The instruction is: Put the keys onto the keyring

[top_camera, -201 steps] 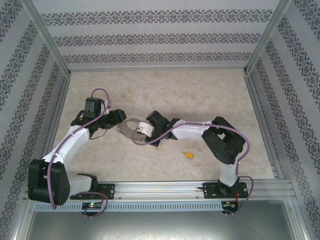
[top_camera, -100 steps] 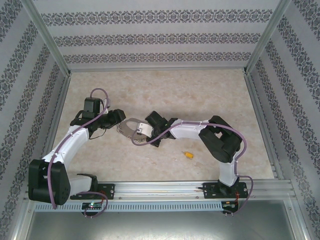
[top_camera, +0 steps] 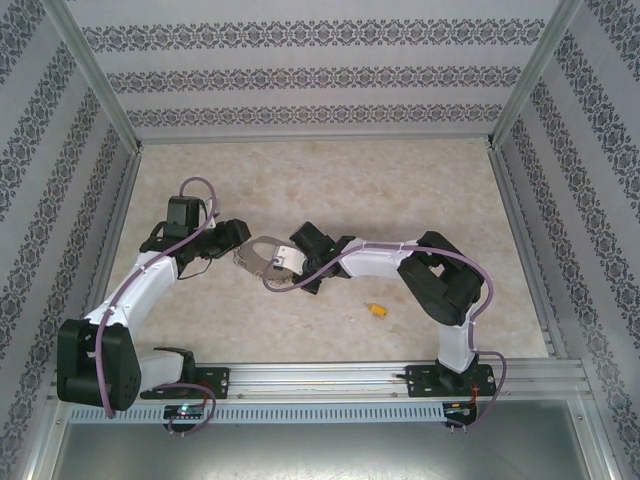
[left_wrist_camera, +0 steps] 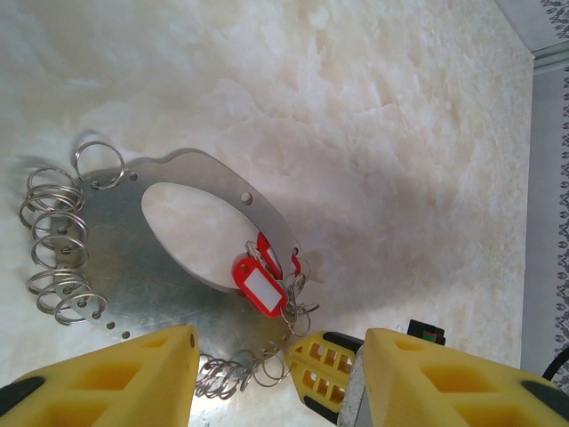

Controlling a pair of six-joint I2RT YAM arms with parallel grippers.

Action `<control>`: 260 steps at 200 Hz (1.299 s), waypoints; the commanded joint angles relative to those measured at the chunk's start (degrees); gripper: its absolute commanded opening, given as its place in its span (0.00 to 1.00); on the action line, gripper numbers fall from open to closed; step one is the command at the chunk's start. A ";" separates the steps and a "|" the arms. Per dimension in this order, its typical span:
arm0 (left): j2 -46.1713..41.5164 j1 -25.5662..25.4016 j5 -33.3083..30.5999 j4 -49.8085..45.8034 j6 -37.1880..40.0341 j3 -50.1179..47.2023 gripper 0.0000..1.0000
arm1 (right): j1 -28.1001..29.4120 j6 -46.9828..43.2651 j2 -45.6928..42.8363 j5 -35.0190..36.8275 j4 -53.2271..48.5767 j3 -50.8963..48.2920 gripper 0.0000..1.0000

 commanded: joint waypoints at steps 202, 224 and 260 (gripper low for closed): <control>-2.10 1.68 1.85 0.67 1.48 -0.55 0.52 | -2.45 -0.04 0.10 -0.76 1.37 0.74 0.28; -2.13 1.81 2.00 0.95 1.29 -0.70 0.52 | -2.45 -0.34 1.15 0.47 1.07 1.75 0.31; -2.23 2.01 2.39 1.46 1.25 -1.15 0.51 | -2.62 -0.30 2.58 1.93 0.91 3.04 0.30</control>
